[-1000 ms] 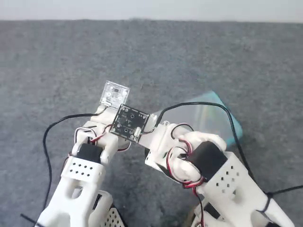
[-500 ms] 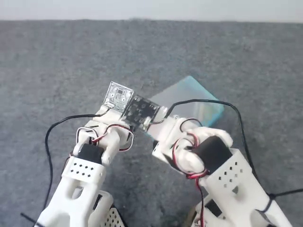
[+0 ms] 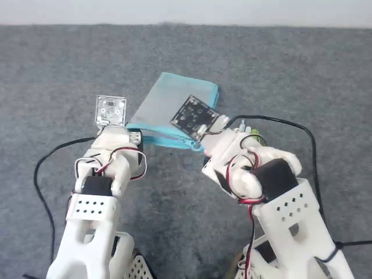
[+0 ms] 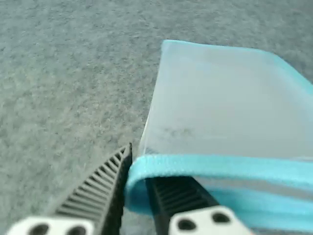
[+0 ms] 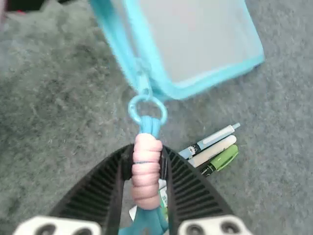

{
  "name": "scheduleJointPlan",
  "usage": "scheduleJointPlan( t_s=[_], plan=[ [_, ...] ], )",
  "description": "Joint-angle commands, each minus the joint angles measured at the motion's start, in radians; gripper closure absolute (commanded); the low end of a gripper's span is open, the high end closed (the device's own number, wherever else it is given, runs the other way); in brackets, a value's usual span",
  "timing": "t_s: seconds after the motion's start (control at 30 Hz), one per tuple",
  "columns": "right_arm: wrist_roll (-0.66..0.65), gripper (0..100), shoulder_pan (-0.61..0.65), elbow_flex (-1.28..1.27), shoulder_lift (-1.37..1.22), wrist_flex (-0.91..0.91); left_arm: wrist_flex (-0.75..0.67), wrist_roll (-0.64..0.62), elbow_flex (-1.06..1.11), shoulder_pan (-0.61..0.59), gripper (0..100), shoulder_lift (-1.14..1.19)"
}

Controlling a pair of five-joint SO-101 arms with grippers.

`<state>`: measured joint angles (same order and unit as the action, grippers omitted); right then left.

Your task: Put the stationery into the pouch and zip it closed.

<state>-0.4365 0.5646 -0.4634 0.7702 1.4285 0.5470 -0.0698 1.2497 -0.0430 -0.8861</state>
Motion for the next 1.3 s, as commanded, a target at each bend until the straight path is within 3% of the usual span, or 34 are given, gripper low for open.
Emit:
scheduleJointPlan(
  t_s=[0.0,0.63,0.8,1.0,1.27],
  plan=[
    [-0.011,99.1,-0.076,0.003,0.031,-0.010,-0.032,-0.034,-0.048,-0.049,99,-0.006],
    [-0.008,99.1,-0.160,0.003,-0.097,-0.059,-0.023,-0.058,-0.050,-0.066,99,-0.006],
    [-0.009,99.1,-0.297,0.011,-0.240,-0.186,0.104,-0.005,-0.110,-0.006,99,-0.006],
    [-0.011,99.1,-0.334,0.018,-0.435,-0.361,0.138,0.038,-0.124,0.058,99,-0.008],
    [-0.009,99.1,-0.414,0.262,-0.717,-0.381,0.206,0.103,-0.168,0.091,99,-0.025]
  ],
)
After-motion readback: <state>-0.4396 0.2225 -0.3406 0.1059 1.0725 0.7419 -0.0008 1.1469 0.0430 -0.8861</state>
